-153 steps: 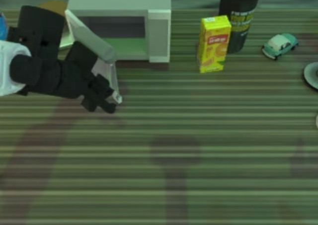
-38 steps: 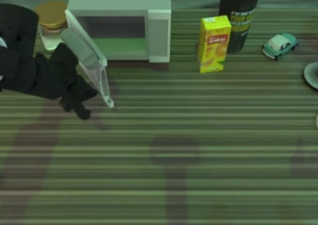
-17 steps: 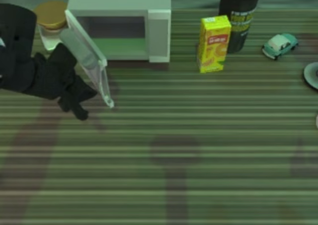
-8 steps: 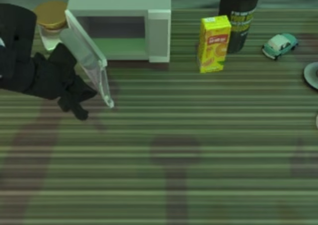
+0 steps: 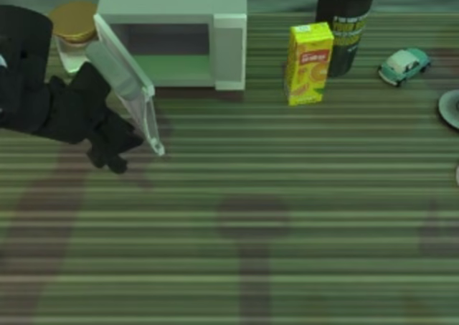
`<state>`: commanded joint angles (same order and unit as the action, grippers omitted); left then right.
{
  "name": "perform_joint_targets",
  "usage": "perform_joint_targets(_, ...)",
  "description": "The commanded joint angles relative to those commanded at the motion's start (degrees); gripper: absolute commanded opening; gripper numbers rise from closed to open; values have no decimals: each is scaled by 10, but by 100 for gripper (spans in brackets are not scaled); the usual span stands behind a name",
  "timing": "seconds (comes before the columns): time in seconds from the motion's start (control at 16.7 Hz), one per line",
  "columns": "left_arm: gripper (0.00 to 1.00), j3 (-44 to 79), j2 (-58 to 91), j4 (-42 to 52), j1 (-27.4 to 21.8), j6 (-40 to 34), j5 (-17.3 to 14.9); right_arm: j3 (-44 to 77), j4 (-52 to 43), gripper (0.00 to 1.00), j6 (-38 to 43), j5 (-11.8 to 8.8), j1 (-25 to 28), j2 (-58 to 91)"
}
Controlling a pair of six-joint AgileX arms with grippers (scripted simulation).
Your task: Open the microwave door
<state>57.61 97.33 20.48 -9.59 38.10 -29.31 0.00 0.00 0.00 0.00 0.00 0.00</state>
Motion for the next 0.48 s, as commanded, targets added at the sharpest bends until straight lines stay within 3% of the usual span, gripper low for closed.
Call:
perform_joint_targets(0.3,98,0,0,0,0,0,0,0,0,100,0,0,0,0)
perform_joint_targets(0.48,100,0,0,0,0,0,0,0,0,100,0,0,0,0)
